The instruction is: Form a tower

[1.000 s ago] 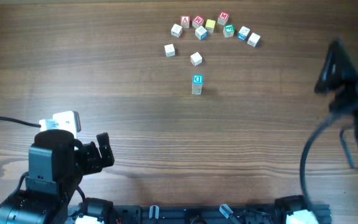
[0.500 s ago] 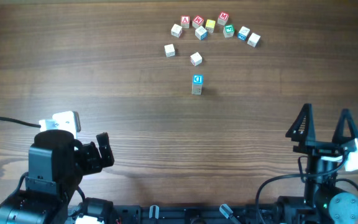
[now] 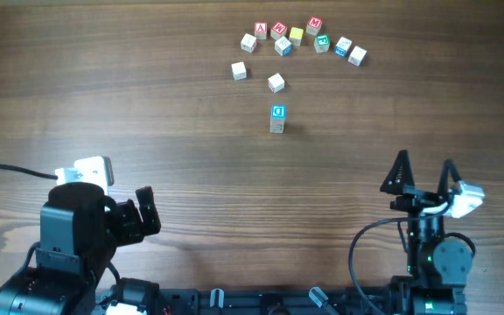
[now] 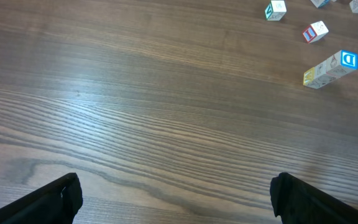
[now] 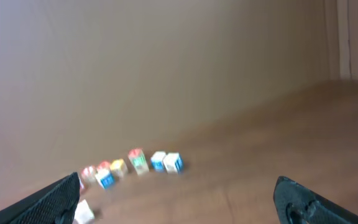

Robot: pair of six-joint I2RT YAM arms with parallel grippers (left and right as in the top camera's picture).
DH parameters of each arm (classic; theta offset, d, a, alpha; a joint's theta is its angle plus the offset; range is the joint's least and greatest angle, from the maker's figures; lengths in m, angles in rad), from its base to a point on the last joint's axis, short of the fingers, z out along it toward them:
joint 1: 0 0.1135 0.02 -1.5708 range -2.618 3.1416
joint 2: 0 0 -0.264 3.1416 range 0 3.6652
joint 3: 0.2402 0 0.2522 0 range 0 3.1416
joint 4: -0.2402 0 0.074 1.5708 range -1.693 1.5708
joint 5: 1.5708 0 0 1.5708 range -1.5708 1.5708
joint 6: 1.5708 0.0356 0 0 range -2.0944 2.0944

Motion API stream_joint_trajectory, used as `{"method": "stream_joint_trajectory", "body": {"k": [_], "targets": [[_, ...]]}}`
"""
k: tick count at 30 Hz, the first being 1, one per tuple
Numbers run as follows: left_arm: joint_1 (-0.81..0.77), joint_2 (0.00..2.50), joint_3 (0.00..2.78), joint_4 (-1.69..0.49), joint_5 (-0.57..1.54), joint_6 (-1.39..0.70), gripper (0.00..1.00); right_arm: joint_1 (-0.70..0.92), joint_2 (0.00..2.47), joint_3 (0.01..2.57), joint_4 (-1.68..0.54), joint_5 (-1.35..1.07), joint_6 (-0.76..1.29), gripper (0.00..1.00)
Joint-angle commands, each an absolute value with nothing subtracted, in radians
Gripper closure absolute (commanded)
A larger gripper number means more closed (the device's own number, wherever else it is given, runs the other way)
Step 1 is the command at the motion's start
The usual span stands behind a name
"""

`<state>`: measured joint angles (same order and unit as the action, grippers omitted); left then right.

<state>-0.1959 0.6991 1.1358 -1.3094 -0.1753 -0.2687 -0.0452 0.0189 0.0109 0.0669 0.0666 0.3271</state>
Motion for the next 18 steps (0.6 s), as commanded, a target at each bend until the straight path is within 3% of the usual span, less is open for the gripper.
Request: {"method": "stream_joint_trajectory", "body": {"k": [1,18], "targets": [[-0.193,0.694,1.135,-1.307,-0.184,-0.278,0.0,-0.051,0.003,0.005,0.007,0.025,0.393,0.0],[-0.213,0.689,1.133,-1.307,-0.184,-0.277,0.0,-0.052,0.005,0.005,0.007,0.002,0.4,0.0]]}}
